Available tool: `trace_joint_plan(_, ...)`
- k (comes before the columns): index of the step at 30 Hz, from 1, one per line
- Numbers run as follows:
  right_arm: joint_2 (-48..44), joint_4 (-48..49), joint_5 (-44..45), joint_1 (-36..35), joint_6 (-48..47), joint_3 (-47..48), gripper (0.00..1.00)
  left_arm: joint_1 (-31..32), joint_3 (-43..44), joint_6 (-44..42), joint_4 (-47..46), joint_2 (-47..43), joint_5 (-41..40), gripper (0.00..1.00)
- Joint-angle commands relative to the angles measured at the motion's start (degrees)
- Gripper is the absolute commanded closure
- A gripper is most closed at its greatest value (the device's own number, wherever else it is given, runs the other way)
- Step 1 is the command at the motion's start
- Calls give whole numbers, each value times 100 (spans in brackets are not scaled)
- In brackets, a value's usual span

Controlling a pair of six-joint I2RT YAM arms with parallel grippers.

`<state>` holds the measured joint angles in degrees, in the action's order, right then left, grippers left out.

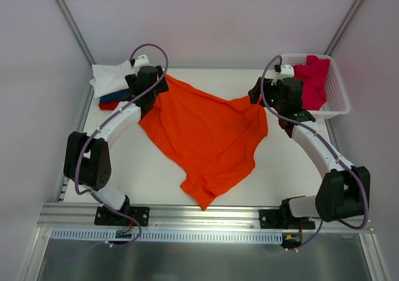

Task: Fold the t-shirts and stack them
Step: Flatten out the tshirt

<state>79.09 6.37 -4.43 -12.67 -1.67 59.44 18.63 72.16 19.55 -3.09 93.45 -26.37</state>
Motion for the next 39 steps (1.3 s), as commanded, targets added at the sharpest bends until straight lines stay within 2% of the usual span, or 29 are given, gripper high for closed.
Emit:
trace_joint_plan(1,-754,-303,-129,-69,123,-169,26,-97,-474,400,633,-230,-649,11)
trace_joint_plan(8,-1387,-505,-181,-87,158,-503,26,-492,-1283,918,696,-608,-246,13)
trace_joint_plan(14,-1528,-540,-225,-78,298,-618,26,-747,-1819,1270,617,-819,70,16)
trace_joint_plan(18,-1616,-540,-322,-87,378,-662,26,-1080,-2214,1306,83,-872,588,17)
trace_joint_plan(26,-1800,-558,-427,-78,440,-758,26,-1397,-2356,1508,-429,-469,1362,19)
trace_joint_plan(31,-1958,-593,-498,-87,501,-793,26,-1520,-2312,1666,-719,-91,1775,25)
trace_joint_plan(39,-2064,-611,-542,-87,554,-802,26,-1564,-2294,1763,-719,103,1750,31)
